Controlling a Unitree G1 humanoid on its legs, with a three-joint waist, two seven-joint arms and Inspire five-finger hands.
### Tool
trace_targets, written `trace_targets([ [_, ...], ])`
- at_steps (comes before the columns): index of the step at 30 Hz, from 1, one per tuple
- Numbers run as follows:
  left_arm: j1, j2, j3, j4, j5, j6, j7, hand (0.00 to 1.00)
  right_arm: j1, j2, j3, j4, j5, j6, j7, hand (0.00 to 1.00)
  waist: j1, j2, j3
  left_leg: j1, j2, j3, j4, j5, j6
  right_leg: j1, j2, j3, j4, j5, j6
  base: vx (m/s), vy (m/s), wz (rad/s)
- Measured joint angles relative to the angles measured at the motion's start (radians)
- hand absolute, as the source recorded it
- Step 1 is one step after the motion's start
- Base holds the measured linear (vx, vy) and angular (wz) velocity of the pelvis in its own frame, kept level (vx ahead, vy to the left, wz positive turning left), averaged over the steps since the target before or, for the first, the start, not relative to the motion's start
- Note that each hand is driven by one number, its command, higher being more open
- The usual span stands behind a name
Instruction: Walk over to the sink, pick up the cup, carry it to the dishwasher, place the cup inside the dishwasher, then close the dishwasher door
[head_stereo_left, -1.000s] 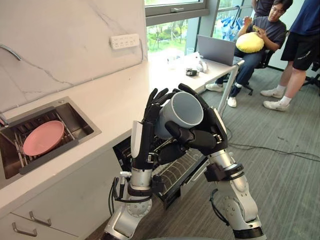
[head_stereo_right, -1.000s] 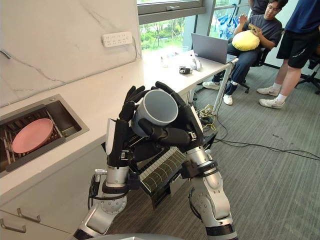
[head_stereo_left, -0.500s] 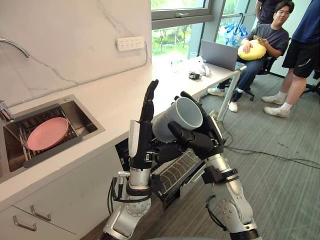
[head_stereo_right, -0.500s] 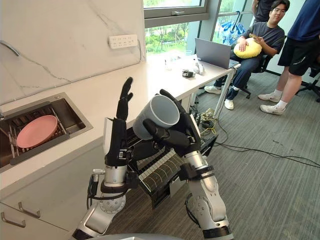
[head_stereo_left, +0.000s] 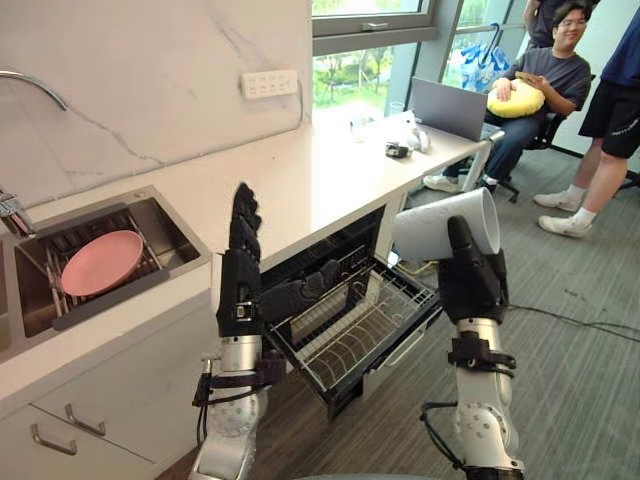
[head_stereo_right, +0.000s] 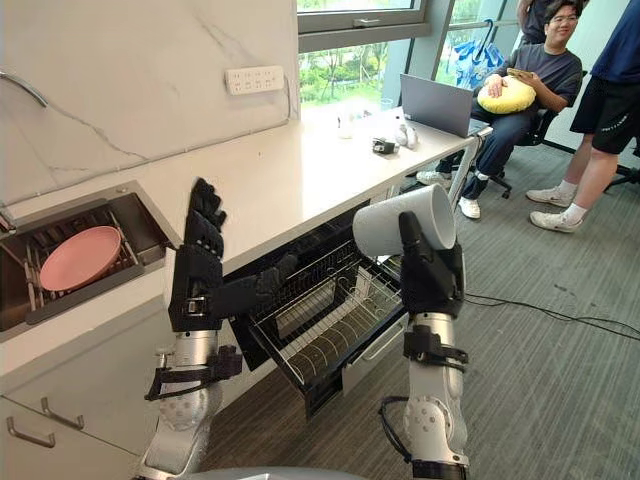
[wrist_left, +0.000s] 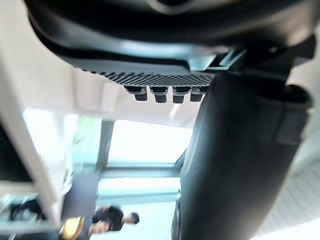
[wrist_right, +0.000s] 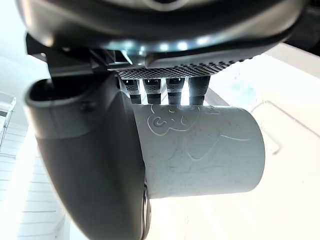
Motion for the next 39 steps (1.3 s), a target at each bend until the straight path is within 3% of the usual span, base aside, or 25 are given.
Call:
trace_targets([
  [1,0.008,0.019,-0.013,0.053,-0.025,0.053,-0.072,1.0,0.0,-0.009,-0.014,0.021,-0.001,0.022,0.0,0.0,-0.001,0.0,0.0,-0.003,-0.001,-0.004,0.0,0.0,0.0,-0.001,0.0,-0.004,0.0,-0.001,0.001,-0.02,0.003,0.07],
  [2,0.01,0.021,-0.014,0.058,-0.026,0.059,-0.078,1.0,0.0,-0.011,-0.015,0.024,-0.001,0.024,0.0,0.0,-0.001,0.0,0.0,-0.004,-0.001,-0.005,0.0,0.0,0.0,-0.001,0.0,-0.004,0.0,-0.001,0.001,-0.01,0.0,0.09],
  [4,0.044,0.045,-0.043,0.158,-0.029,0.16,-0.179,1.0,0.0,-0.056,-0.03,0.094,-0.025,0.075,0.001,0.0,-0.004,-0.001,0.002,-0.012,-0.001,-0.014,0.0,0.0,-0.002,-0.003,0.0,-0.013,-0.003,-0.002,0.002,0.0,-0.004,0.09],
  [7,0.077,0.059,-0.034,0.211,-0.032,0.218,-0.201,1.0,-0.004,-0.106,-0.03,0.179,-0.098,0.124,0.007,0.0,-0.002,-0.001,0.002,-0.026,-0.002,-0.04,0.0,0.005,-0.002,0.001,-0.003,-0.039,-0.008,0.0,0.0,0.01,-0.008,0.24],
  [11,0.081,0.081,0.019,0.317,-0.048,0.242,-0.211,1.0,-0.064,-0.144,-0.023,0.355,-0.218,0.183,0.013,0.0,0.006,0.001,0.02,-0.026,-0.011,-0.096,0.0,0.011,-0.002,0.041,-0.006,-0.101,-0.024,-0.005,0.005,-0.01,-0.014,0.4],
  [15,0.09,0.093,0.056,0.43,0.018,0.25,-0.187,1.0,-0.128,-0.172,-0.004,0.492,-0.328,0.211,0.019,0.0,0.041,0.004,0.044,-0.036,-0.021,-0.132,0.0,0.016,-0.002,0.055,-0.01,-0.141,-0.027,-0.011,0.01,-0.01,-0.01,0.35],
  [21,0.108,0.087,0.133,0.636,0.214,0.299,-0.049,1.0,-0.285,-0.231,-0.001,0.735,-0.424,0.235,0.033,0.0,0.069,0.004,0.09,-0.039,-0.059,-0.218,0.0,0.025,0.012,0.11,-0.03,-0.24,-0.037,-0.024,0.029,0.03,0.008,0.46],
  [29,0.115,0.09,0.184,0.681,0.286,0.272,-0.019,1.0,-0.474,-0.312,0.034,1.05,-0.499,0.253,0.022,0.0,0.13,0.038,0.155,-0.073,-0.095,-0.297,0.0,0.044,0.027,0.12,-0.045,-0.326,-0.031,-0.034,0.046,0.02,0.017,0.34],
  [35,0.044,0.071,0.184,0.681,0.285,0.224,-0.023,1.0,-0.674,-0.387,0.034,1.224,-0.551,0.253,0.005,0.0,0.173,0.074,0.284,-0.169,-0.098,-0.341,0.002,0.085,0.036,0.045,-0.041,-0.363,-0.015,-0.019,0.042,-0.04,0.032,0.24],
  [39,-0.013,0.073,0.187,0.683,0.273,0.22,-0.018,1.0,-0.774,-0.424,0.034,1.227,-0.607,0.25,-0.009,0.0,0.191,0.08,0.37,-0.201,-0.102,-0.35,0.006,0.097,0.039,0.013,-0.044,-0.371,-0.007,-0.013,0.042,-0.03,0.032,0.09],
])
